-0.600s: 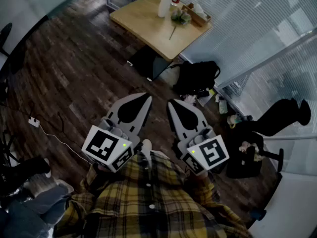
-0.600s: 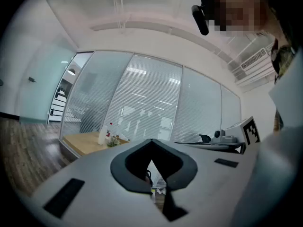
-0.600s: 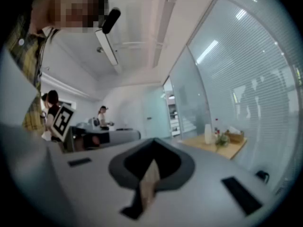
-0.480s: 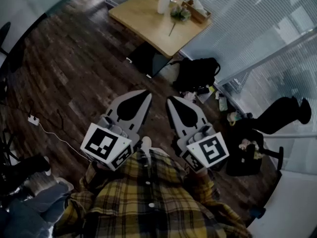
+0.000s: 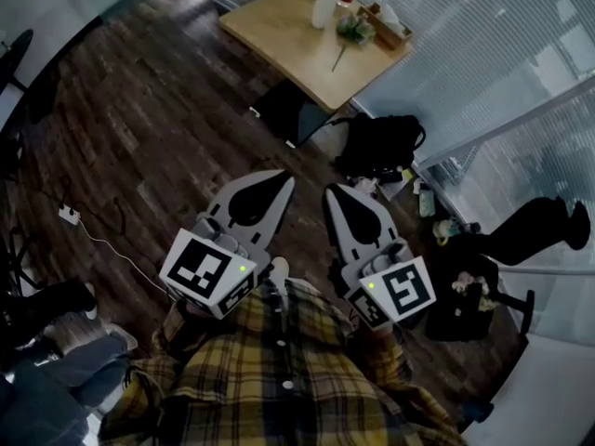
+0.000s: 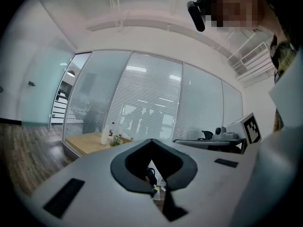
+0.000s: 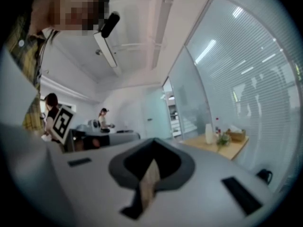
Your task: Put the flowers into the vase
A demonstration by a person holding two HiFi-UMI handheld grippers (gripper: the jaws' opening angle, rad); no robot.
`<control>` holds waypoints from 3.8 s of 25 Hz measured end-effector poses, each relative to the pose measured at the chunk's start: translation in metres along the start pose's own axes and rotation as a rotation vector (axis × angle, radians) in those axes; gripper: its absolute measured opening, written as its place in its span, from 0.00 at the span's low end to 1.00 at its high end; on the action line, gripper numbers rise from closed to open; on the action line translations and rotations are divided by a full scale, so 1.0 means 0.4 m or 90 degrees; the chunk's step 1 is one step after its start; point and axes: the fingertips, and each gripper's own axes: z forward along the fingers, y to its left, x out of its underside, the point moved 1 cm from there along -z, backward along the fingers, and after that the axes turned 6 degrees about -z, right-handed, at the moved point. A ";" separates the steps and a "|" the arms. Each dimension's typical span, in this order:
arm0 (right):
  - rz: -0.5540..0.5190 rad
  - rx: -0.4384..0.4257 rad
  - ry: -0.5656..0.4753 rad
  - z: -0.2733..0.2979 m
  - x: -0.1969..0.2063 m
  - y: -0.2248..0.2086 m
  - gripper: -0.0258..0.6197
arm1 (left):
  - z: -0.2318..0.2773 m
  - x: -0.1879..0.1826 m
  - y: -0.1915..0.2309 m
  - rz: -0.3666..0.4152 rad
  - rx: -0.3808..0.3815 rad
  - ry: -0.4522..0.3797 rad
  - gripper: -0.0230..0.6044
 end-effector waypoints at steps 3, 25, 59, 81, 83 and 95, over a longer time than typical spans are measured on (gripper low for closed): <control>-0.005 -0.002 -0.001 -0.009 -0.001 -0.007 0.06 | -0.008 0.002 0.012 -0.002 -0.016 -0.003 0.05; 0.000 -0.078 0.000 -0.008 0.026 -0.022 0.06 | -0.020 0.021 0.028 0.008 -0.103 -0.018 0.05; 0.005 0.036 0.050 0.557 -0.005 -0.103 0.06 | 0.158 -0.142 0.579 -0.027 -0.004 0.040 0.05; -0.016 0.020 0.020 0.753 -0.095 -0.513 0.06 | 0.572 -0.260 0.718 0.011 -0.035 0.009 0.05; -0.020 0.024 0.016 0.758 -0.101 -0.550 0.06 | 0.603 -0.269 0.725 0.015 -0.037 0.004 0.05; -0.002 0.058 0.014 0.795 -0.098 -0.665 0.06 | 0.717 -0.297 0.786 0.008 -0.031 0.006 0.05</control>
